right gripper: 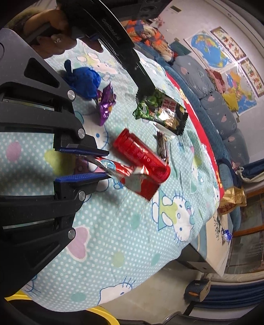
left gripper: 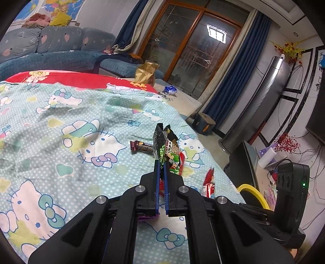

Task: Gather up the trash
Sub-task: 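Grasp the green snack packet with the left gripper while the right grasps the red wrapper, then carry the green packet and red wrapper over the yellow bin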

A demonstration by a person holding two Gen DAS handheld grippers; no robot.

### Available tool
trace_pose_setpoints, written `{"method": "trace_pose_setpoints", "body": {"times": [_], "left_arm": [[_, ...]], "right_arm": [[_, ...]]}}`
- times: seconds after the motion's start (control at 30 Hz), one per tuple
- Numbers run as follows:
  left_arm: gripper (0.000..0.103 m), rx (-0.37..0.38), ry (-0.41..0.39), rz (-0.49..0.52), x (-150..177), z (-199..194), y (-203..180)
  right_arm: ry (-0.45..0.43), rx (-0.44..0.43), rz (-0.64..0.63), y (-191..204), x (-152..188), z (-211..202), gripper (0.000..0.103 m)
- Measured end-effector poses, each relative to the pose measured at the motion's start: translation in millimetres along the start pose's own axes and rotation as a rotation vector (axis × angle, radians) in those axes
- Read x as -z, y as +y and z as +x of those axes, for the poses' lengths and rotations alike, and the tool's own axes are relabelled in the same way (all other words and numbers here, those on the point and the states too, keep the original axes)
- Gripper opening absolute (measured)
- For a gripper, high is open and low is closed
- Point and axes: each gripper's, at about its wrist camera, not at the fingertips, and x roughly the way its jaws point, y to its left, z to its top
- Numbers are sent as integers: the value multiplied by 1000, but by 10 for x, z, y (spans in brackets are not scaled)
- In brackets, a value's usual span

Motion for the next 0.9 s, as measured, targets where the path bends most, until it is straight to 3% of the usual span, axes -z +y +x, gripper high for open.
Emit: {"method": "trace_pose_setpoints", "body": {"times": [0.47,0.9], "left_arm": [[4,41,-39,39,-50,-231,-196],[4,84,-39,81,-18,-307,-420]], "right_arm": [[-43,-17,-23,35,-29,-262,7],[-86,20,-9,-165,-49,-509,7]]}}
